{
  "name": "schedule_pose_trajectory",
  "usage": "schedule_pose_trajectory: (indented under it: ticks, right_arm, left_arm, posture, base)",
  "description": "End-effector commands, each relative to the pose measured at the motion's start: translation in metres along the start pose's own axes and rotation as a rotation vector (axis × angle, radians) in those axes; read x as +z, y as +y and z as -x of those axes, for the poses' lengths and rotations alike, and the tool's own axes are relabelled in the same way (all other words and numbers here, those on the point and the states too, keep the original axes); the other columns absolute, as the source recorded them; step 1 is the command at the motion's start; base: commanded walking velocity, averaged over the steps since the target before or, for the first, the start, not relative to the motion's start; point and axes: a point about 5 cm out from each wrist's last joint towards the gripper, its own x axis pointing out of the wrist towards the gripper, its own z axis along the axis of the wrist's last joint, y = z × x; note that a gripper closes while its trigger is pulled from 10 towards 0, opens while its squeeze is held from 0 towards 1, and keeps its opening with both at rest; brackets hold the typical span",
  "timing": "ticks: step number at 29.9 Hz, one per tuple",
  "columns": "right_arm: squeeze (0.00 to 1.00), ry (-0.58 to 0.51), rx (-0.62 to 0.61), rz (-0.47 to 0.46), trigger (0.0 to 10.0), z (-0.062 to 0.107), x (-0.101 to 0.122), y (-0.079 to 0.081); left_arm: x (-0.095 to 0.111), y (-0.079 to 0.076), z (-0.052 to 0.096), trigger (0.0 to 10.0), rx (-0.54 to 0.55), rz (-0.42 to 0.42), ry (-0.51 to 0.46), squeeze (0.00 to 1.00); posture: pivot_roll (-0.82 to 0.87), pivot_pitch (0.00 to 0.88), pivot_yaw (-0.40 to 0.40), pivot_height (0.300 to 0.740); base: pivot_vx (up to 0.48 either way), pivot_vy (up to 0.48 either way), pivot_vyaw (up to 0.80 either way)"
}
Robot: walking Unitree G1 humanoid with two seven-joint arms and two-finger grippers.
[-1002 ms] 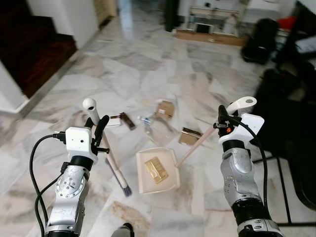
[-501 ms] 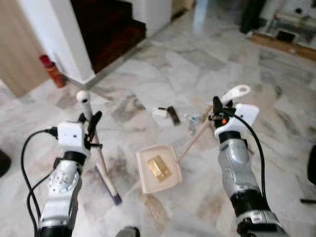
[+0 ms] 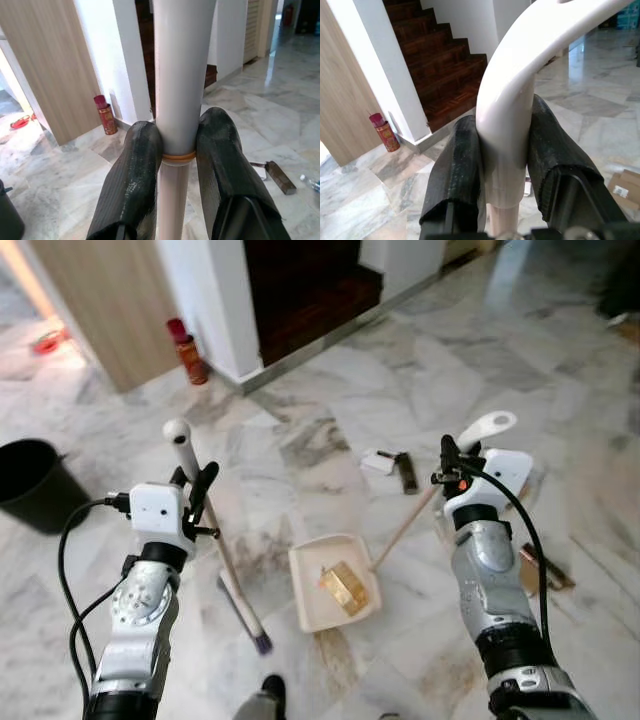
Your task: Sweep floor
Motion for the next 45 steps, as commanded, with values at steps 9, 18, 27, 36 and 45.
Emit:
schedule_pose_trajectory:
  ticks: [9,18,27,36,45]
  right_arm:
    - [0.0,-0.008,-0.079,0.086,10.0,0.029,-0.003,-0.038]
    - [0.0,-0.021,-0.122,0.11,10.0,0.085,0.006,-0.052]
    - [0.0,-0.059,-0.039,0.168,10.0,0.125,0.049,-0.046]
    - [0.0,-0.165,0.166,0.161,10.0,0.117,0.095,-0.001]
    - [0.0,-0.21,0.247,0.047,10.0,0.096,0.125,0.04]
  left_arm:
    - [0.003,0.002,-0.005,10.0,-0.003,-0.009,-0.015,0.0]
    - [0.003,0.003,-0.008,10.0,-0.017,-0.011,-0.013,0.0]
    - [0.003,0.003,-0.01,10.0,-0.029,-0.01,-0.013,0.0]
    - [0.0,0.003,-0.011,10.0,-0.031,-0.01,-0.006,0.0]
    - [0.0,0.003,-0.011,10.0,-0.02,-0.006,-0.01,0.0]
  posture:
    - [-0.1,0.195,0.012,0.74]
    - [-0.12,0.196,0.033,0.74]
    - [-0.14,0.201,0.042,0.74]
    - [-0.15,0.201,0.035,0.74]
    - [-0.13,0.192,0.022,0.74]
  base:
    - [0.0,0.0,0.0]
    - [0.0,0.0,0.0]
    - [0.0,0.0,0.0]
    - [0.0,0.0,0.0]
    - [0.0,0.0,0.0]
